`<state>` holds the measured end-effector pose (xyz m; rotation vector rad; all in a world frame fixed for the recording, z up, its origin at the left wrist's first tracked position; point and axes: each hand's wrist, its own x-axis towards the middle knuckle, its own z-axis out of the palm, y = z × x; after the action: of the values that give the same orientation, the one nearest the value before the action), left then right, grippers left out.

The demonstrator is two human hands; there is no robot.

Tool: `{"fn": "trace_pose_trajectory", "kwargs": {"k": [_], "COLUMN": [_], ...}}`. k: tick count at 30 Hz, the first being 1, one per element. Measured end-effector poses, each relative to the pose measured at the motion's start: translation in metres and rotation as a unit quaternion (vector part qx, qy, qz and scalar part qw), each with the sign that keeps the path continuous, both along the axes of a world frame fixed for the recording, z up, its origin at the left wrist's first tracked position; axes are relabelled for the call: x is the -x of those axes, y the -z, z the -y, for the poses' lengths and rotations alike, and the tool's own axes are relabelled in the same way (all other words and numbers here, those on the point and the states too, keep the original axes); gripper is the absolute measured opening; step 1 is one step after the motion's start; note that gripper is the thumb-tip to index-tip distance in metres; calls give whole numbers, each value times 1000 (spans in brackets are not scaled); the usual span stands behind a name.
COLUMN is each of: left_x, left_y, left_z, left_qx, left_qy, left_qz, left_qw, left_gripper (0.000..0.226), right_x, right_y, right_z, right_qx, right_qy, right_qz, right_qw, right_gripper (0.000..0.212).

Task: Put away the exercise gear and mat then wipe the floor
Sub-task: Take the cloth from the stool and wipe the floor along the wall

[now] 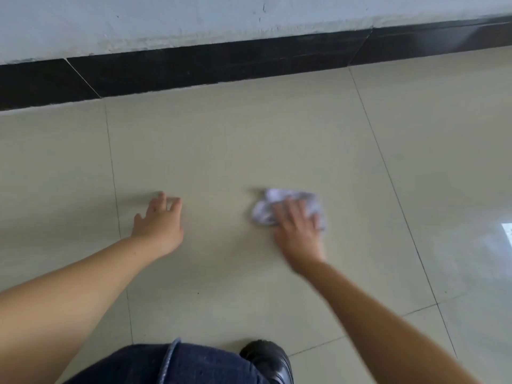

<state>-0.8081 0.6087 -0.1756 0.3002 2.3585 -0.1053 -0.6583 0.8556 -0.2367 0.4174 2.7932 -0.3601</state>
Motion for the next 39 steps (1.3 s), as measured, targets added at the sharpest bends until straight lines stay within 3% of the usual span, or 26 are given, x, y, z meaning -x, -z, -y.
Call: {"fn": "trace_pose_trajectory", "kwargs": {"k": [2,4,6,7,9,12,15,17,19,21,24,26,28,30,33,36,39], "left_x": [-2,-2,0,2,8,13,8,2,-4,-5,-2,-1,-2,-3,-2,-3,-2], "left_y": [1,2,1,-2,-5,-2,7,12,17,21,23,21,21,21,20,18,18], "left_z": [-3,-7,-17,-23,-35,-41,-39,-39,-44,-49,-53,-53,-53,-53,-53,-53,-49], "left_qx": [4,22,40,42,34,25,16,-1,-9,10,35,44,49,50,49,47,33], "left_qy": [-3,13,21,11,-30,-76,-106,-140,-158,-161,-153,-146,-144,-142,-142,-144,-147], "left_qz": [0,-11,-26,-28,-25,-10,24,41,52,44,38,42,45,43,43,41,39], "left_qw": [1000,1000,999,999,999,997,994,989,986,986,987,987,987,988,988,988,988], "left_gripper": [59,56,51,49,52,68,94,112,124,130,131,131,131,131,131,130,128], "right_x": [0,9,38,58,94,128,152,179,201,208,209,220,236,247,249,251,264], "right_y": [-9,-17,-21,-20,-20,-30,-26,-16,-9,-9,-19,-24,-21,-13,-6,-13,-16], "right_z": [-81,-142,-154,-138,-74,47,87,55,-6,-84,-170,-175,-146,-96,6,98,114], "right_qx": [-24,-4,-4,0,17,31,16,-3,-7,-5,-32,4,-2,-21,2,33,40], "right_qy": [195,398,487,485,390,81,-199,-237,-141,38,236,339,358,274,41,-168,-306], "right_qz": [6,72,131,138,97,26,12,-6,-8,-9,10,58,49,-7,-24,25,41], "right_qw": [981,915,864,863,915,996,980,971,990,999,971,939,932,962,999,985,950], "right_gripper": [59,55,55,56,57,53,50,51,51,51,54,53,53,54,54,53,51]}}
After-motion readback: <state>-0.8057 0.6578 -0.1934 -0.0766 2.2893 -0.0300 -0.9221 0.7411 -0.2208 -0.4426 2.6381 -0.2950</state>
